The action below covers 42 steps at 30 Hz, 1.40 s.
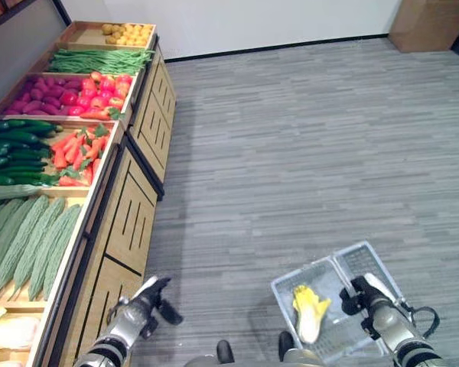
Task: Get the vegetables into the basket
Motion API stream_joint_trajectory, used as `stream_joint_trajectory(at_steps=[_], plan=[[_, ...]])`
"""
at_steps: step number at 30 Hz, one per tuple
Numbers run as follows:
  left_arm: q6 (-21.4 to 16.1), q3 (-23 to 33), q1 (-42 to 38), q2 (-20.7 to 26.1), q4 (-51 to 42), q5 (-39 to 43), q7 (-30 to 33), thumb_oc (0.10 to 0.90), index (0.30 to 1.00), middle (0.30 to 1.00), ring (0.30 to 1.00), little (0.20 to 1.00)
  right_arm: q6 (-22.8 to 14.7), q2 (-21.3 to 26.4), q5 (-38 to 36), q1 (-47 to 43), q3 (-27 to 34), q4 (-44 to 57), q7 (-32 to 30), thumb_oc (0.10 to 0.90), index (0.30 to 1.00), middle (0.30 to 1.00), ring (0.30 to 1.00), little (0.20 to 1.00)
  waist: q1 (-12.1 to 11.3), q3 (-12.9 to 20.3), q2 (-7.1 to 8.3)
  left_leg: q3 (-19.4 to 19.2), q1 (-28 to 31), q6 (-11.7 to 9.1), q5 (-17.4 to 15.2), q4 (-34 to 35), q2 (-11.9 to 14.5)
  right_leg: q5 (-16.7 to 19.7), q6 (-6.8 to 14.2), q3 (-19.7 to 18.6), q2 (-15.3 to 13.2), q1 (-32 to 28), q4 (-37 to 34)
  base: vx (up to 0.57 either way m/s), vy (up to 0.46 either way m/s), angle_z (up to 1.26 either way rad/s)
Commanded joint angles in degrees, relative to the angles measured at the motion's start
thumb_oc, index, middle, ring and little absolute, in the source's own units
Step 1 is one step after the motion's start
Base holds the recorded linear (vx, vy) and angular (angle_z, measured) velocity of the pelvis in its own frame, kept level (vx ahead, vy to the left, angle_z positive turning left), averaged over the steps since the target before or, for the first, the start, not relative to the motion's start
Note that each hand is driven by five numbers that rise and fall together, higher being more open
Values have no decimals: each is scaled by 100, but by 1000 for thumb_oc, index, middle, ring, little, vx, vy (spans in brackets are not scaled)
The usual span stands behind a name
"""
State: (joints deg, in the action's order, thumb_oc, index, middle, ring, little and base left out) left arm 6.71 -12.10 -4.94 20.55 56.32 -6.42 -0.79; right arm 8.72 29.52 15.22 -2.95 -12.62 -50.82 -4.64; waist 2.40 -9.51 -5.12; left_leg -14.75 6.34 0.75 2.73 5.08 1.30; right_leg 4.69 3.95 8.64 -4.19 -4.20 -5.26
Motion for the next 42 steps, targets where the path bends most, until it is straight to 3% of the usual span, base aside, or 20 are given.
stream_joint_trajectory(at_steps=[1,8,22,31,37,40,42], plan=[[-226,255,-548,72,313,482,670,900,1000,1000,1000,1000,-256,-12,-74,-302,122,-62,-348,400,300,300,300,300,-77,185,371,123,226,-1,-681,-83,-112,-517,232,217,-185,2,231,0,0,0],[-257,952,-200,-386,1345,996,1206,900,1000,1000,1000,1000,-509,-421,-691,-27,249,-696,-580,400,300,300,300,300,-108,74,468,98,222,-25,-664,-85,-96,-531,202,196,-158,-9,191,1,-1,-1],[-207,874,1,-493,1616,771,1224,900,1000,1000,1000,1000,-545,-861,-1263,171,380,-1837,-510,400,300,300,300,300,-133,125,468,161,206,-14,-635,-8,-130,-510,233,285,-179,-33,160,1,7,0],[-212,812,-34,-425,1556,681,1278,900,1000,1000,1000,1000,-582,-1155,-1579,208,419,-1839,-481,400,300,300,300,300,-124,64,478,164,114,109,-720,-62,-231,-482,311,203,-274,155,360,7,99,1],[-275,840,-15,-446,1426,819,1423,900,1000,1000,1000,1000,-620,-1278,-1838,205,567,-1824,-574,400,300,300,300,300,-116,-134,528,152,-44,278,-997,-471,-311,-648,374,29,-405,443,1006,22,157,-6],[-287,867,3,-500,1362,923,1534,900,1000,1000,1000,1000,-641,-1311,-1966,182,664,-1793,-636,400,300,300,300,300,-126,-339,551,106,-116,403,-1165,-715,-342,-738,444,-70,-457,806,1769,8,176,-14],[-273,852,-3,-521,1329,948,1573,900,1000,1000,1000,1000,-654,-1326,-2063,154,687,-1737,-661,400,300,300,300,300,-152,-496,578,22,-142,493,-1236,-812,-388,-534,544,-165,-544,1209,2472,-4,169,-36]])
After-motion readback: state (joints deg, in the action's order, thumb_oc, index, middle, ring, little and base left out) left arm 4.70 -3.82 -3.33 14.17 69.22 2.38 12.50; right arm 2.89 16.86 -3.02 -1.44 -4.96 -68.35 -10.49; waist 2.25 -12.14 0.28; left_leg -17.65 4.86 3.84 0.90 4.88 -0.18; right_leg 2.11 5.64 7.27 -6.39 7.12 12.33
